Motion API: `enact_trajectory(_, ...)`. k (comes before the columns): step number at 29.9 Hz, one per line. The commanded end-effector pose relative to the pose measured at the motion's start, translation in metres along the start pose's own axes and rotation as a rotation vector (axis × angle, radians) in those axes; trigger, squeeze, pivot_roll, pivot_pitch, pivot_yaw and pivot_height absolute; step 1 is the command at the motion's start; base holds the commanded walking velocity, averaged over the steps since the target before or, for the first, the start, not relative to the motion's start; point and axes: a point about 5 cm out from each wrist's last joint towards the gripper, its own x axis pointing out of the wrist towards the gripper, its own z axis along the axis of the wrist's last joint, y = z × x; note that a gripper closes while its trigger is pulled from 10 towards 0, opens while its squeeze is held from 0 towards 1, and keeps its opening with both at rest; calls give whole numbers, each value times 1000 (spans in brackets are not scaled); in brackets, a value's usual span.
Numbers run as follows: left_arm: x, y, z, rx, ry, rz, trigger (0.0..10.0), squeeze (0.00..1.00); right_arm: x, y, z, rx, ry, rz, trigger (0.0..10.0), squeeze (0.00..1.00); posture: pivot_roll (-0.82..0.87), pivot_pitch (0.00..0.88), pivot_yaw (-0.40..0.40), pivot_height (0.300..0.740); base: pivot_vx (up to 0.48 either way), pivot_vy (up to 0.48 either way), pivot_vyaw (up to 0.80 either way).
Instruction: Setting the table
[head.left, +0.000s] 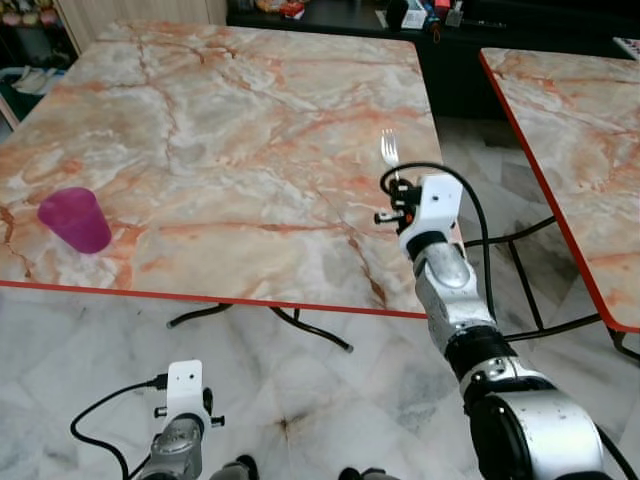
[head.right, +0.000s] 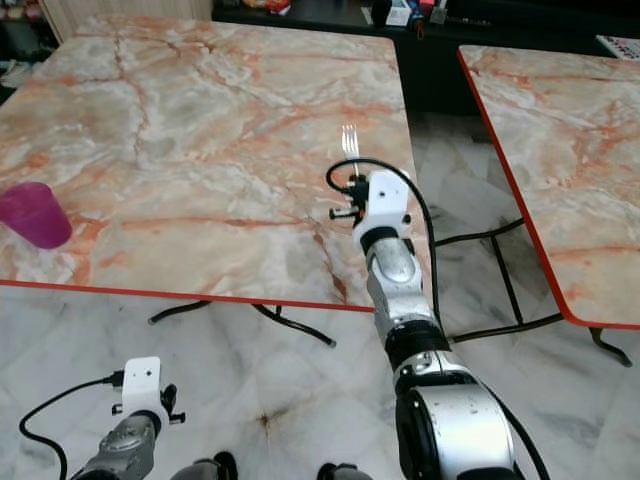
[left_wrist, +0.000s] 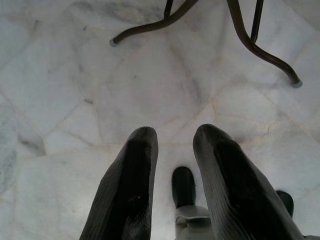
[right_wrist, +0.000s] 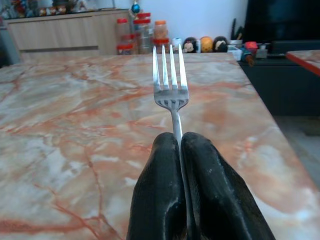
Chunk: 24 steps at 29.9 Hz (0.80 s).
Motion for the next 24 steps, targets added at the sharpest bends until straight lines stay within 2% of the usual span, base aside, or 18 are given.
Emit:
enact_trajectory(1, -1, 2, -5, 20, 22, 6, 10000, 0, -1, -4, 4, 17, -31, -25, 10000, 0, 13, 105, -35, 740, 0, -326, 0)
enact_trajectory(11, -2, 5, -7, 61, 23, 8, 10000, 0, -1, -6, 8, -4, -48, -43, 10000, 0, -7, 98, -12, 740, 0, -351, 0)
enact_trajectory(24, -1, 6, -6, 58, 25, 10, 10000, 0, 2, -13, 15, -15, -60, -55, 10000, 0, -8, 60, -20, 740, 0, -370, 0)
